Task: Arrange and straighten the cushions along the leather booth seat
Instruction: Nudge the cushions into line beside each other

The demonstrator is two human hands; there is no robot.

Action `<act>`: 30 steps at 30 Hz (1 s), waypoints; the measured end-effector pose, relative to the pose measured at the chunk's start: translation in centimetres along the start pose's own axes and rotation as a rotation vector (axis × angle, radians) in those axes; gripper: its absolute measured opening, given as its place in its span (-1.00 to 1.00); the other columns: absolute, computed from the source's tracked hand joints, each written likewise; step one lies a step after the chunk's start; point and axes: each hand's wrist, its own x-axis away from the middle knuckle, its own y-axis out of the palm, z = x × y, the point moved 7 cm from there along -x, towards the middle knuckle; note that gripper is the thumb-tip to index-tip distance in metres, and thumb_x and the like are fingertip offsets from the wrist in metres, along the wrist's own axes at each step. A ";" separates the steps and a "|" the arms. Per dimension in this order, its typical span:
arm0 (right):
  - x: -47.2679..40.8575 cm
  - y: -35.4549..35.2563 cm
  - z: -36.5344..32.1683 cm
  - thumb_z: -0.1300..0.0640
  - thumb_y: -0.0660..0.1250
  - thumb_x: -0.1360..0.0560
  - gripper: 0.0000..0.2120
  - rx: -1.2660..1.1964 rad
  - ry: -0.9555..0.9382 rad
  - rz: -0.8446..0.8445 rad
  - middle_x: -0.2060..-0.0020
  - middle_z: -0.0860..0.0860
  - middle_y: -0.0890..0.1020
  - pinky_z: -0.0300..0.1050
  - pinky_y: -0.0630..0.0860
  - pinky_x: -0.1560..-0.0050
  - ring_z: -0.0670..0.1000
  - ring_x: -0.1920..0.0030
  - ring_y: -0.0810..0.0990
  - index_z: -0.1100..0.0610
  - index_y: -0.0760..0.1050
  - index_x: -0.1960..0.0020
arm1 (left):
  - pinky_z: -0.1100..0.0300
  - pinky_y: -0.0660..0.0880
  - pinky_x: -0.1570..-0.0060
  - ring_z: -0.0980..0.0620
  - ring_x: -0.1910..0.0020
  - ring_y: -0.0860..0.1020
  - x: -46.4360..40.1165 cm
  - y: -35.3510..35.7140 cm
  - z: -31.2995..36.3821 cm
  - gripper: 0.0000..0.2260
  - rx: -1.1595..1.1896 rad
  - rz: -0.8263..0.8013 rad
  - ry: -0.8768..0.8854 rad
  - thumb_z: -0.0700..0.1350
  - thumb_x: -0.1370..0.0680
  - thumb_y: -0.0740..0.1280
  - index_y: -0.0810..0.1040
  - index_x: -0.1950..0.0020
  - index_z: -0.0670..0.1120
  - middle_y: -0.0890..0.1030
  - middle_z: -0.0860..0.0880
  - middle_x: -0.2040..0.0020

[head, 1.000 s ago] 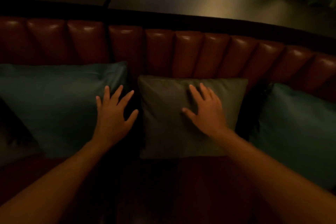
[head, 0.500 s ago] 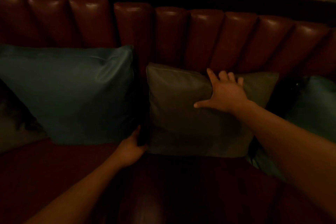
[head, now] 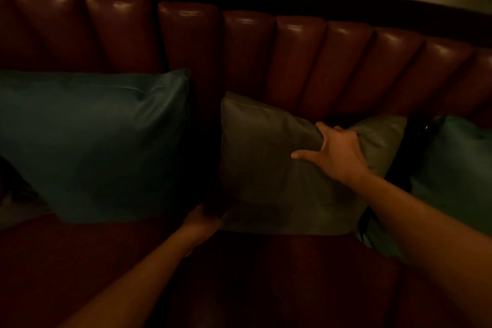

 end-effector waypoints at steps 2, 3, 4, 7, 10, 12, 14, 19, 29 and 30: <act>0.2 -1.8 1.0 -0.43 0.44 -0.36 -0.46 -0.103 0.054 0.082 0.11 0.09 0.68 0.06 0.46 -0.05 0.17 0.04 0.63 0.00 0.55 -0.04 | 0.06 0.44 -0.17 -0.04 -0.18 0.48 -0.2 -0.3 -0.7 -0.57 -0.026 0.002 0.003 0.16 -0.64 0.23 0.37 -0.50 0.09 0.42 -0.08 -0.45; 0.3 -2.8 2.0 -0.40 0.45 -0.39 -0.55 -0.170 0.094 0.135 0.15 0.07 0.68 0.08 0.51 -0.01 0.15 0.08 0.63 -0.04 0.53 0.04 | 0.02 0.47 -0.19 -0.04 -0.18 0.47 0.0 -0.2 -1.0 -0.52 0.025 -0.015 -0.005 0.18 -0.63 0.24 0.32 -0.54 0.11 0.38 -0.08 -0.48; 0.7 -3.9 3.1 -0.38 0.44 -0.42 -0.58 -0.250 0.143 0.203 0.20 0.05 0.66 0.09 0.53 0.03 0.13 0.12 0.63 -0.03 0.50 0.11 | -0.04 0.49 -0.22 -0.05 -0.21 0.46 0.3 0.0 -1.3 -0.48 0.135 -0.033 -0.021 0.19 -0.62 0.26 0.28 -0.56 0.13 0.35 -0.06 -0.49; 2.3 -6.4 6.8 -0.31 0.42 -0.49 -0.52 -0.440 0.315 0.444 0.27 0.05 0.63 0.10 0.56 0.10 0.10 0.19 0.61 0.14 0.51 0.16 | -0.16 0.46 -0.31 -0.12 -0.38 0.43 1.4 1.2 -1.2 -0.17 0.482 -0.106 -0.059 0.44 -0.37 0.39 0.27 -0.56 0.16 0.36 -0.01 -0.47; 3.5 -6.7 8.6 -0.26 0.37 -0.55 -0.49 -0.576 0.406 0.588 0.33 0.05 0.53 0.08 0.49 0.16 -0.02 0.28 0.46 0.21 0.48 0.21 | -0.13 0.44 -0.33 -0.03 -0.38 0.44 2.2 2.5 1.9 0.15 0.580 -0.171 0.058 0.58 0.03 0.46 0.31 -0.51 0.22 0.40 0.07 -0.46; 4.1 -5.9 8.8 -0.25 0.35 -0.56 -0.46 -0.629 0.431 0.598 0.36 0.03 0.45 0.01 0.42 0.23 -0.07 0.31 0.39 0.23 0.43 0.24 | -0.11 0.38 -0.41 0.03 -0.38 0.45 2.4 3.2 4.8 0.03 0.683 -0.176 0.149 0.54 -0.01 0.50 0.40 -0.44 0.23 0.48 0.15 -0.41; 5.0 -4.9 8.9 -0.20 0.32 -0.60 -0.52 -0.666 0.435 0.611 0.37 0.00 0.42 -0.08 0.37 0.27 -0.13 0.35 0.36 0.17 0.39 0.27 | -0.10 0.38 -0.42 0.06 -0.35 0.52 2.7 3.2 7.2 -0.23 0.831 -0.142 0.229 0.40 -0.21 0.53 0.47 -0.37 0.24 0.59 0.18 -0.32; 6.8 -5.1 9.7 -0.15 0.22 -0.66 -0.69 -0.639 0.414 0.671 0.25 -0.10 0.52 -0.25 0.37 0.16 -0.17 0.25 0.43 0.06 0.51 0.05 | -0.13 0.59 -0.20 0.03 -0.19 0.65 3.1 1.9 9.4 -0.33 0.865 0.086 0.393 0.05 -0.40 0.59 0.41 -0.45 0.11 0.64 0.06 -0.28; 5.6 -0.8 10.2 -0.22 0.03 -0.59 -0.33 -0.820 0.518 0.502 -0.57 0.01 0.35 -0.23 0.22 -0.43 0.04 -0.52 0.36 0.02 0.19 -0.64 | -0.06 0.38 -0.45 0.06 -0.43 0.42 4.3 -5.5 14.8 -0.31 0.334 0.534 0.811 0.33 -0.42 0.43 0.44 -0.48 0.09 0.45 0.05 -0.40; 5.7 0.3 10.1 -0.24 0.03 -0.59 -0.31 -0.862 0.504 0.484 -0.58 0.00 0.33 -0.21 0.20 -0.49 0.02 -0.54 0.32 0.05 0.18 -0.64 | -0.07 0.37 -0.46 0.06 -0.45 0.41 3.8 -5.5 14.6 -0.27 0.297 0.507 0.794 0.38 -0.39 0.43 0.43 -0.48 0.09 0.45 0.04 -0.43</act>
